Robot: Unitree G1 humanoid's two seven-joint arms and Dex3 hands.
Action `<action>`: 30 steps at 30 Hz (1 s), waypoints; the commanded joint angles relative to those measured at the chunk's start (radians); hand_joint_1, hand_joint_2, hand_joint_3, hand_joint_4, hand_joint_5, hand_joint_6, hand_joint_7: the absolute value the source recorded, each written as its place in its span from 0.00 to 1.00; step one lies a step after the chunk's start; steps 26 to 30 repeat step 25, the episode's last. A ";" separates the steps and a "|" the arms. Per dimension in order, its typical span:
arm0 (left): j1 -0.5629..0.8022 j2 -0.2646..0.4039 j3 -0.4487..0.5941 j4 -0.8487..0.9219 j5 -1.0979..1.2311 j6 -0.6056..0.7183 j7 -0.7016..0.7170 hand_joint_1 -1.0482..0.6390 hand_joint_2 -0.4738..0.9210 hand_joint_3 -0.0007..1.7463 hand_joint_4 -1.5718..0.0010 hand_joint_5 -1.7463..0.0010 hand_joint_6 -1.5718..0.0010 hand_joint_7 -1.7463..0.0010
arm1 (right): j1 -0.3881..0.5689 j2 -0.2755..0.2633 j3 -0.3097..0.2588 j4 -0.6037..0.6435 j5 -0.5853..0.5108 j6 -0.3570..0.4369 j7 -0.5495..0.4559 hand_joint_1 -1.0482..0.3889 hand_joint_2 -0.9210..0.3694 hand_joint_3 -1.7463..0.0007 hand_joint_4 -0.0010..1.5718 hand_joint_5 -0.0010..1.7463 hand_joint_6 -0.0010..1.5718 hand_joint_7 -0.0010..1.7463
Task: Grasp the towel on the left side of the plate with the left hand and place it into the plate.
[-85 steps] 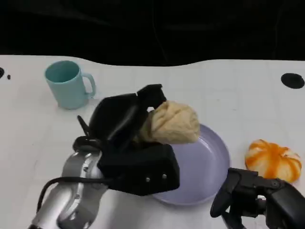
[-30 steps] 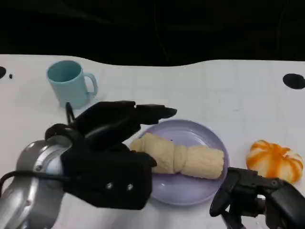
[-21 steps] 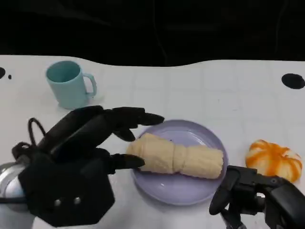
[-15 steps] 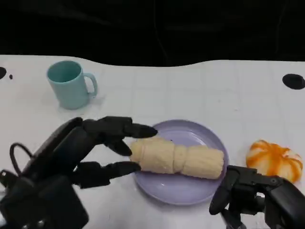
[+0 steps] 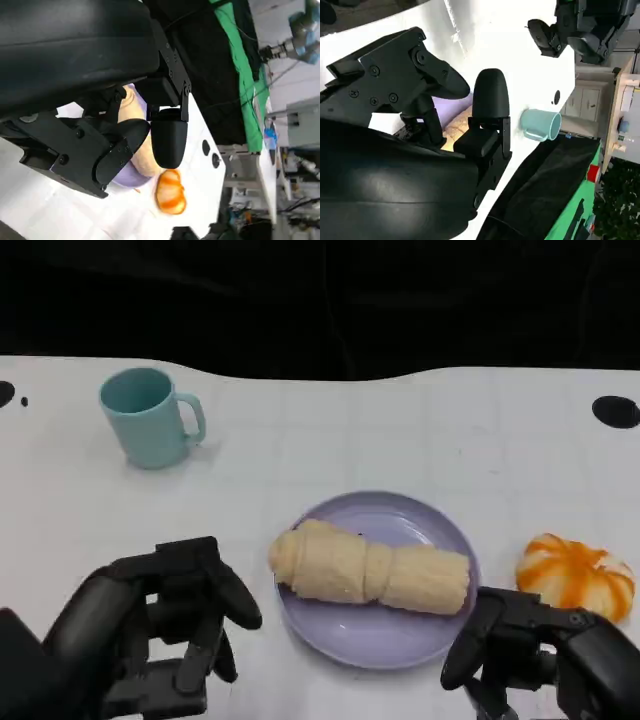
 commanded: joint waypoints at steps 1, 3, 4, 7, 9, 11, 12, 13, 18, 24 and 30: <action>-0.005 -0.021 0.025 -0.019 -0.098 0.125 0.043 0.57 0.66 0.80 0.49 0.00 0.52 0.10 | 0.003 -0.013 -0.010 0.000 0.003 -0.010 0.003 0.64 0.28 0.39 0.49 0.95 0.45 0.76; -0.015 -0.021 0.034 -0.019 -0.129 0.168 0.050 0.57 0.67 0.79 0.49 0.00 0.52 0.09 | 0.002 -0.013 -0.011 0.003 0.005 -0.014 0.003 0.64 0.27 0.39 0.49 0.95 0.45 0.76; -0.020 -0.018 0.037 -0.017 -0.141 0.183 0.053 0.58 0.67 0.79 0.49 0.00 0.53 0.09 | 0.001 -0.012 -0.011 0.006 0.007 -0.017 0.003 0.64 0.27 0.39 0.49 0.95 0.45 0.76; -0.027 -0.011 0.042 -0.017 -0.161 0.204 0.060 0.58 0.68 0.79 0.49 0.00 0.53 0.09 | 0.000 -0.011 -0.011 0.009 0.009 -0.021 0.003 0.65 0.27 0.39 0.49 0.95 0.45 0.76; -0.029 -0.008 0.039 -0.009 -0.158 0.205 0.066 0.58 0.68 0.79 0.49 0.00 0.53 0.08 | 0.000 -0.012 -0.012 0.010 0.007 -0.024 0.003 0.64 0.27 0.40 0.49 0.95 0.45 0.76; -0.031 -0.006 0.032 0.004 -0.151 0.206 0.075 0.58 0.67 0.79 0.49 0.00 0.53 0.08 | 0.001 -0.015 -0.014 0.015 0.005 -0.032 0.004 0.64 0.28 0.39 0.49 0.95 0.45 0.76; -0.032 -0.005 0.028 0.006 -0.148 0.206 0.080 0.58 0.67 0.79 0.49 0.00 0.53 0.08 | 0.002 -0.015 -0.015 0.016 0.004 -0.034 0.003 0.64 0.28 0.39 0.49 0.95 0.45 0.76; -0.032 -0.004 0.025 0.006 -0.147 0.208 0.083 0.58 0.67 0.78 0.49 0.00 0.53 0.08 | 0.003 -0.016 -0.016 0.017 0.005 -0.035 0.004 0.64 0.28 0.39 0.49 0.95 0.45 0.76; -0.034 -0.007 0.020 -0.001 -0.158 0.226 0.101 0.57 0.67 0.78 0.49 0.00 0.54 0.08 | 0.010 -0.019 -0.026 0.020 0.013 -0.042 0.009 0.64 0.28 0.39 0.49 0.94 0.45 0.76; -0.047 -0.014 0.038 -0.005 -0.192 0.260 0.118 0.58 0.68 0.78 0.49 0.00 0.54 0.08 | 0.013 -0.015 -0.033 0.023 0.021 -0.054 0.018 0.65 0.28 0.39 0.49 0.95 0.45 0.76; -0.051 -0.015 0.042 -0.006 -0.199 0.269 0.120 0.58 0.69 0.78 0.49 0.00 0.54 0.08 | 0.012 -0.015 -0.034 0.024 0.021 -0.054 0.019 0.66 0.28 0.38 0.49 0.95 0.45 0.76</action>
